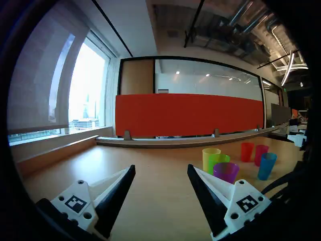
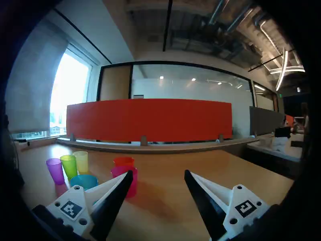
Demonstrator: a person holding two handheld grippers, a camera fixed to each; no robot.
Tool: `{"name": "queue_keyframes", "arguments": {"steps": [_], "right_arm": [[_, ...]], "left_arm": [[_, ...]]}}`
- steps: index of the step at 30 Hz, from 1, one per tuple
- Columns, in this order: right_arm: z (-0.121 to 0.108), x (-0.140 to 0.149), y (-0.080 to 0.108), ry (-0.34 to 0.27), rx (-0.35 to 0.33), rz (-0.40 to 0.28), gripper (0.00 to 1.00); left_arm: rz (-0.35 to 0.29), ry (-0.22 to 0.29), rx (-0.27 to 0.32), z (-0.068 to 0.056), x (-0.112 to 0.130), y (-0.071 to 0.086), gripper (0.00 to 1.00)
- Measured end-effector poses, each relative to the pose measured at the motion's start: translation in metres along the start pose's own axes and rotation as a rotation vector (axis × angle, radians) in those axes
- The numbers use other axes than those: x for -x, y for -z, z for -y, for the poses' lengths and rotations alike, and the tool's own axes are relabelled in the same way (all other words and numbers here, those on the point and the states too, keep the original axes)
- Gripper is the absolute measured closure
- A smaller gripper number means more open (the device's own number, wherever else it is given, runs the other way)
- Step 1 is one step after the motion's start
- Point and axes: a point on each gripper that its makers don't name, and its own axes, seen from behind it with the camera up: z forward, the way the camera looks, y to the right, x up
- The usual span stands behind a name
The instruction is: Pour water
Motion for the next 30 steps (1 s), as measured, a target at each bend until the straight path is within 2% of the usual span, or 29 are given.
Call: {"name": "queue_keyframes", "arguments": {"steps": [23, 30], "right_arm": [[0.0, -0.0009, -0.0002, 0.001, 0.001, -0.001, 0.0], [-0.0046, 0.0004, -0.0011, 0.021, 0.017, 0.011, 0.01]], "left_arm": [[-0.001, -0.001, -0.001, -0.0007, -0.0009, -0.0015, 0.04], [0.006, 0.002, -0.008, -0.0028, -0.0008, -0.0041, 0.04]]}}
